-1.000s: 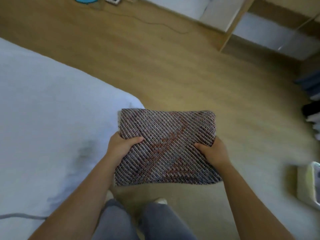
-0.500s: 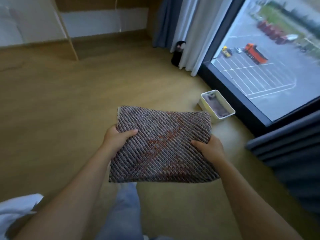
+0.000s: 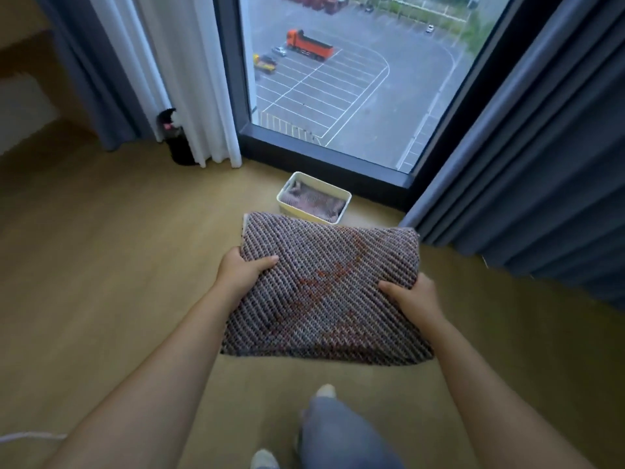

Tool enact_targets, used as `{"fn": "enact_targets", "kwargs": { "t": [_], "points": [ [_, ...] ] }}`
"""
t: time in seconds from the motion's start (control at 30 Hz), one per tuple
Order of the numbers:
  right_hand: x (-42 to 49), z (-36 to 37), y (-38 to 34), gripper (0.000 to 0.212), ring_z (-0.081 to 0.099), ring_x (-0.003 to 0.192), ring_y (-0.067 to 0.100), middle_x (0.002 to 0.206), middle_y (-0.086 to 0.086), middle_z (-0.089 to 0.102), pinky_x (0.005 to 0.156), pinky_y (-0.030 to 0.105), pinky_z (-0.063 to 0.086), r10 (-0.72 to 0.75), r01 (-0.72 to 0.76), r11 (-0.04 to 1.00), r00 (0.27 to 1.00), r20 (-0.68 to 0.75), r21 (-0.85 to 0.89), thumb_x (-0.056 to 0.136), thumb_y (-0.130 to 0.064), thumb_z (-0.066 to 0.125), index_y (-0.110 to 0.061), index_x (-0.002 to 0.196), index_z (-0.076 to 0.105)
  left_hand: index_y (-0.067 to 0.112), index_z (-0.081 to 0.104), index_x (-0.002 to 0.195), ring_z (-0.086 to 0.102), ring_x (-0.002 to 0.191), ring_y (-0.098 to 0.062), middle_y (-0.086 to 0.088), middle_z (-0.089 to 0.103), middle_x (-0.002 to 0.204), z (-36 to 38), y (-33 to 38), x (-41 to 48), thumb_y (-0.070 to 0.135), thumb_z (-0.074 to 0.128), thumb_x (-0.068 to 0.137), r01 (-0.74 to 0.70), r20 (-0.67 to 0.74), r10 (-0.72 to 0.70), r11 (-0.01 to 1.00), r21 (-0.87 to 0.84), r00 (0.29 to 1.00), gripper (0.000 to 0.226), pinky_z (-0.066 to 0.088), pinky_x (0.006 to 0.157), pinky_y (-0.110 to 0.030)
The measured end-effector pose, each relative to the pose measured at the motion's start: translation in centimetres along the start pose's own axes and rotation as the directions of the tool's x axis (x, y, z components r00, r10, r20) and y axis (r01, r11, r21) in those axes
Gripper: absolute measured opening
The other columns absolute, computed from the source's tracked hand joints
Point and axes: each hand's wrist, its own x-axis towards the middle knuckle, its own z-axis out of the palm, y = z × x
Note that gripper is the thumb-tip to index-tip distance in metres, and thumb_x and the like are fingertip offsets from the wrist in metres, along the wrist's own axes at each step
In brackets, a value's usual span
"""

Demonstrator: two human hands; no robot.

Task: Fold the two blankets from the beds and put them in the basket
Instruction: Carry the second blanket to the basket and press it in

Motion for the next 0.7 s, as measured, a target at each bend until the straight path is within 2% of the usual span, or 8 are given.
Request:
{"fn": "enact_targets", "kwargs": {
  "t": [0.1, 0.23, 0.4, 0.6, 0.7],
  "points": [
    [5.5, 0.3, -0.8, 0.048, 0.061, 0.103, 0.025, 0.113, 0.005, 0.066, 0.093, 0.041, 0.049, 0.062, -0.06, 0.997, 0.997, -0.044, 0.046, 0.071, -0.026, 0.078, -0.015, 0.114, 0.059, 0.01, 0.059, 0.106, 0.064, 0.093, -0.026, -0.014, 0.066, 0.11, 2.5, 3.2, 6.2, 0.017, 0.078, 0.072, -0.022, 0.048, 0.019, 0.998, 0.056, 0.999, 0.04, 0.05, 0.091, -0.039],
    [13.2, 0.8, -2.4, 0.05, 0.061, 0.105, 0.028, 0.116, 0.008, 0.065, 0.093, 0.042, 0.049, 0.114, -0.106, 0.991, 0.988, -0.102, 0.077, 0.071, -0.028, 0.078, -0.014, 0.114, 0.057, 0.005, 0.057, 0.115, 0.063, 0.1, -0.029, -0.013, 0.065, 0.115, 6.2, 7.0, 13.5, 0.022, 0.079, 0.071, 0.0, 0.033, -0.005, 0.991, 0.135, 0.999, 0.052, 0.049, 0.094, -0.045],
    [21.5, 1.3, -4.9, 0.047, 0.062, 0.102, 0.027, 0.113, 0.005, 0.066, 0.092, 0.044, 0.05, 0.169, -0.163, 0.983, 0.983, -0.069, 0.088, 0.071, -0.031, 0.076, -0.018, 0.112, 0.057, 0.01, 0.055, 0.114, 0.062, 0.101, -0.029, -0.01, 0.064, 0.115, 9.4, 11.4, 21.2, 0.03, 0.079, 0.07, 0.021, 0.016, -0.025, 0.971, 0.239, 1.0, 0.054, 0.049, 0.094, -0.044],
    [31.3, 3.2, -7.7, 0.046, 0.061, 0.097, 0.022, 0.106, -0.002, 0.064, 0.087, 0.038, 0.049, 0.19, -0.184, 0.979, 0.98, -0.057, 0.092, 0.072, -0.033, 0.074, -0.021, 0.113, 0.056, 0.01, 0.056, 0.114, 0.061, 0.102, -0.029, -0.011, 0.064, 0.115, 11.4, 15.7, 31.8, 0.03, 0.078, 0.07, 0.037, 0.042, -0.052, 0.953, 0.3, 0.998, 0.053, 0.048, 0.095, -0.043],
    [36.7, 4.8, -8.9, 0.038, 0.06, 0.093, 0.021, 0.097, -0.007, 0.061, 0.082, 0.033, 0.046, 0.22, -0.21, 0.973, 0.97, -0.106, 0.098, 0.073, -0.033, 0.073, -0.025, 0.105, 0.055, 0.008, 0.056, 0.114, 0.061, 0.104, -0.029, -0.012, 0.064, 0.116, 12.8, 17.6, 38.3, 0.029, 0.078, 0.07, 0.03, 0.073, -0.056, 0.95, 0.311, 0.996, 0.053, 0.047, 0.096, -0.042]
  ]
}}
